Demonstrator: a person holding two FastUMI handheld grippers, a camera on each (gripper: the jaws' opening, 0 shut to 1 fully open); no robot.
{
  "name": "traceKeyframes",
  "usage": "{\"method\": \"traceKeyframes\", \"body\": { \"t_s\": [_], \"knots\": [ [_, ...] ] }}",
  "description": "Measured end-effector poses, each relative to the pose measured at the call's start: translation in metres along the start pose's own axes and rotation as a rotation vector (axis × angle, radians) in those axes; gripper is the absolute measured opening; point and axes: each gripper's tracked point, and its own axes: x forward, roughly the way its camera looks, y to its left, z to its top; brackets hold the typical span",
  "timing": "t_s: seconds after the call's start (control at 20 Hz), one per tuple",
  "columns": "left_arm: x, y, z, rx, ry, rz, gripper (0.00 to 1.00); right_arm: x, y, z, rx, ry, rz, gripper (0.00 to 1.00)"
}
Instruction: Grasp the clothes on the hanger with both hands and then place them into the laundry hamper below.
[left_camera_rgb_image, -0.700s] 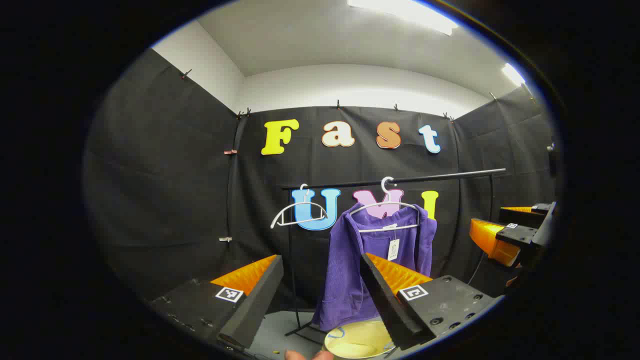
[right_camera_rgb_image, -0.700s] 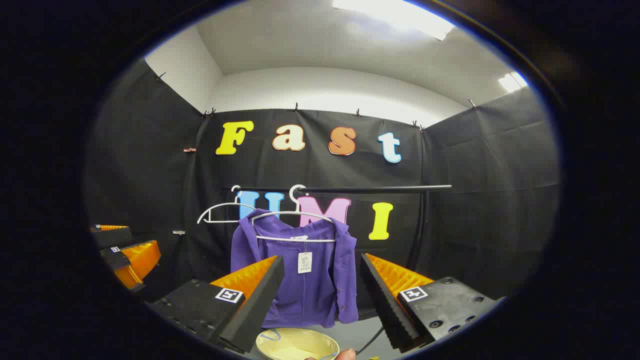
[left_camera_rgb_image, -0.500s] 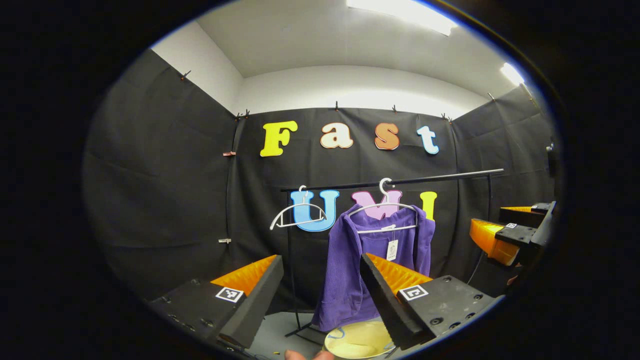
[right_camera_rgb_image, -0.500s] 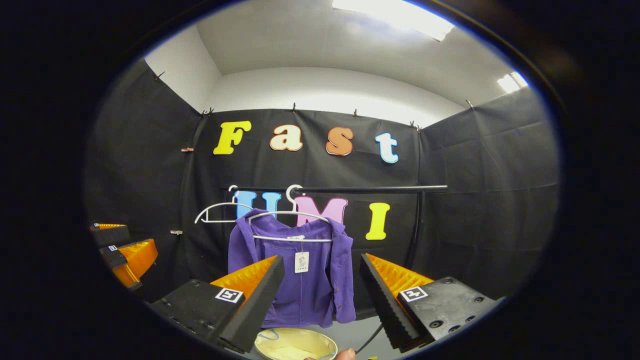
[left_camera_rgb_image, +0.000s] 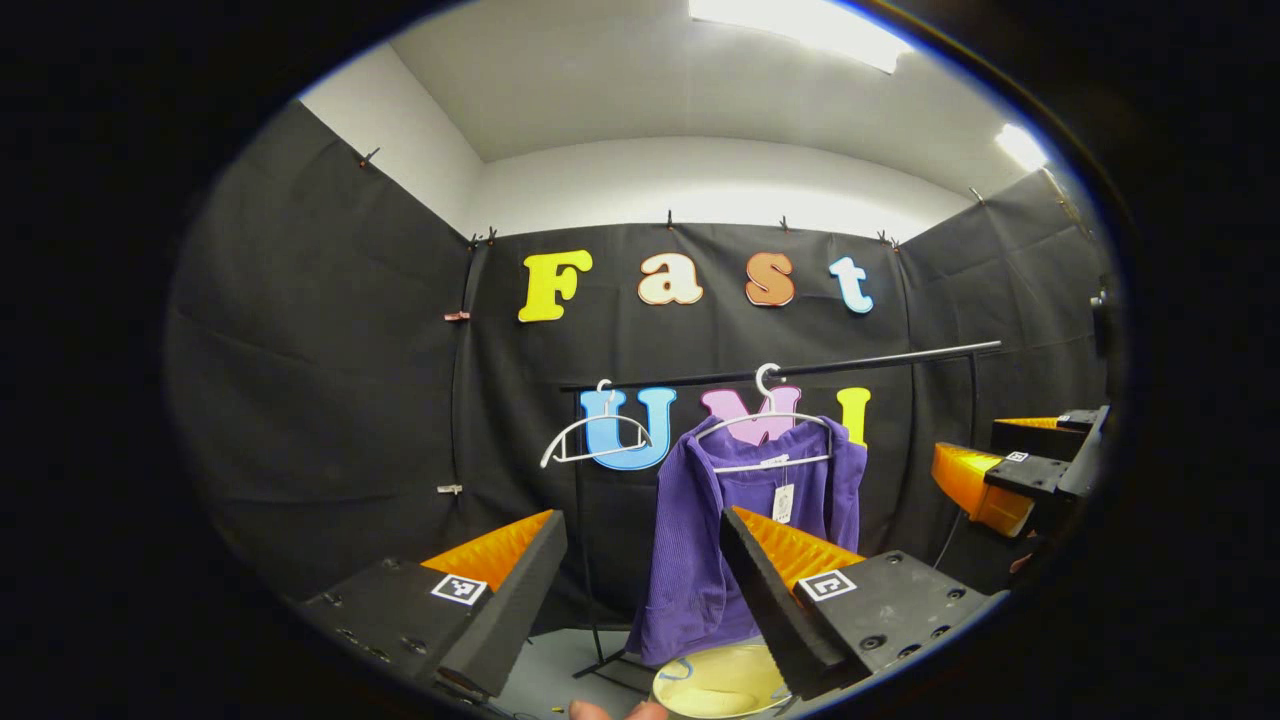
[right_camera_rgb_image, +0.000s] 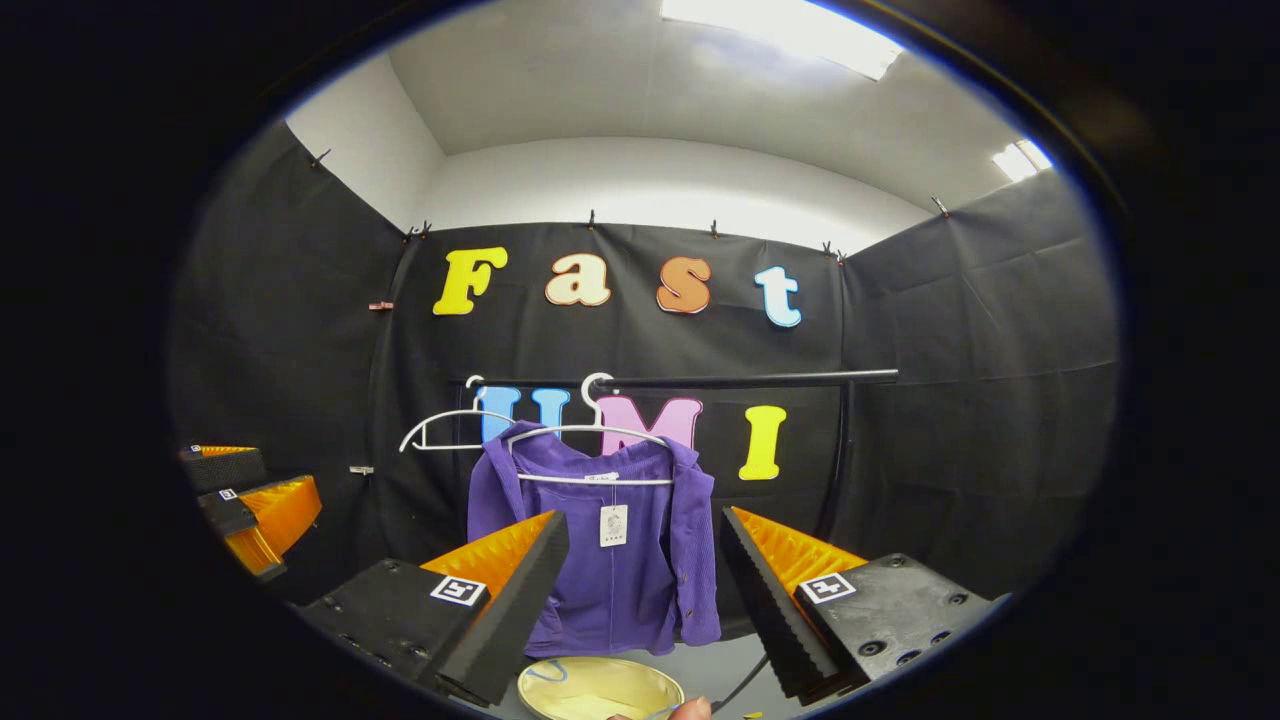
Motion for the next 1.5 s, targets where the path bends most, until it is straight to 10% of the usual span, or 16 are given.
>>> {"method": "traceKeyframes", "body": {
  "t_s": [0.7, 1.5],
  "knots": [
    [0.041, -0.035, 0.0, 0.018, 0.003, -0.063, 0.97, 0.031, -0.024, -0.005, -0.003, 0.001, -0.018, 0.97],
    [0.227, -0.096, -0.044, 0.028, 0.006, 0.001, 0.97, 0.235, -0.067, -0.097, 0.081, 0.055, 0.032, 0.98]
  ]
}}
